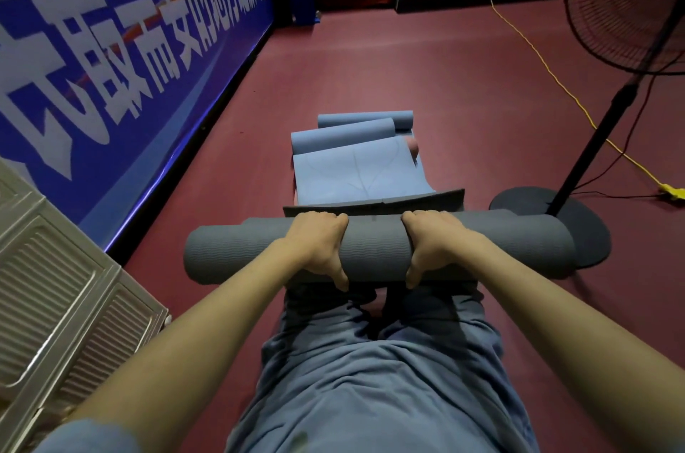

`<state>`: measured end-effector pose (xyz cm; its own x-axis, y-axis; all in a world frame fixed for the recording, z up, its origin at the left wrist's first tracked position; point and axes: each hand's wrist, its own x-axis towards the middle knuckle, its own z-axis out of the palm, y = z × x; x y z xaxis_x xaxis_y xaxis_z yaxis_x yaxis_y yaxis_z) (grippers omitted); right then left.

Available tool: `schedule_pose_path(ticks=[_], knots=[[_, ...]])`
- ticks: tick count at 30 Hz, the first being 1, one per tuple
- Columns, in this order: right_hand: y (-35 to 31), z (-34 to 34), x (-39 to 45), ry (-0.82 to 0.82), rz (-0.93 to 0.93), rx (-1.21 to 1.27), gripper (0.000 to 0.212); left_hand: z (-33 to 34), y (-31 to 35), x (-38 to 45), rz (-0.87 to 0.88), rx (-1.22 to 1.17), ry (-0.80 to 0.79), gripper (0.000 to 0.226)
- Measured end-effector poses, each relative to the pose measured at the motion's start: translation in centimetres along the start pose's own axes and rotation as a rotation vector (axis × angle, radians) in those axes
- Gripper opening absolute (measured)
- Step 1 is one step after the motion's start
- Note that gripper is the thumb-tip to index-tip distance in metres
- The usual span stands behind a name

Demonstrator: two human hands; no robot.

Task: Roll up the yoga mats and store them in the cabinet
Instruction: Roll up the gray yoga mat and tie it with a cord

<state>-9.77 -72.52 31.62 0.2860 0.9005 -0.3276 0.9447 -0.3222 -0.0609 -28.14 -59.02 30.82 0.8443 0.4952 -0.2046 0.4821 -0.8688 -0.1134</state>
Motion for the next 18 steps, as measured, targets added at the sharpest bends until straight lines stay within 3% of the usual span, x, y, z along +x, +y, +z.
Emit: schedule_pose_path(ticks=[11, 18], knots=[[0.9, -1.3, -1.3, -0.262, -0.061, 0.117, 0.094, -2.5, 0.7, -1.6, 0.082, -0.098, -0.194, 0.083], [0.6, -0.9, -2.5, -0.471, -0.117, 0.184, 0.076, -2.1, 1.4, -3.2, 0.09, -0.257, -0.318, 0.076]])
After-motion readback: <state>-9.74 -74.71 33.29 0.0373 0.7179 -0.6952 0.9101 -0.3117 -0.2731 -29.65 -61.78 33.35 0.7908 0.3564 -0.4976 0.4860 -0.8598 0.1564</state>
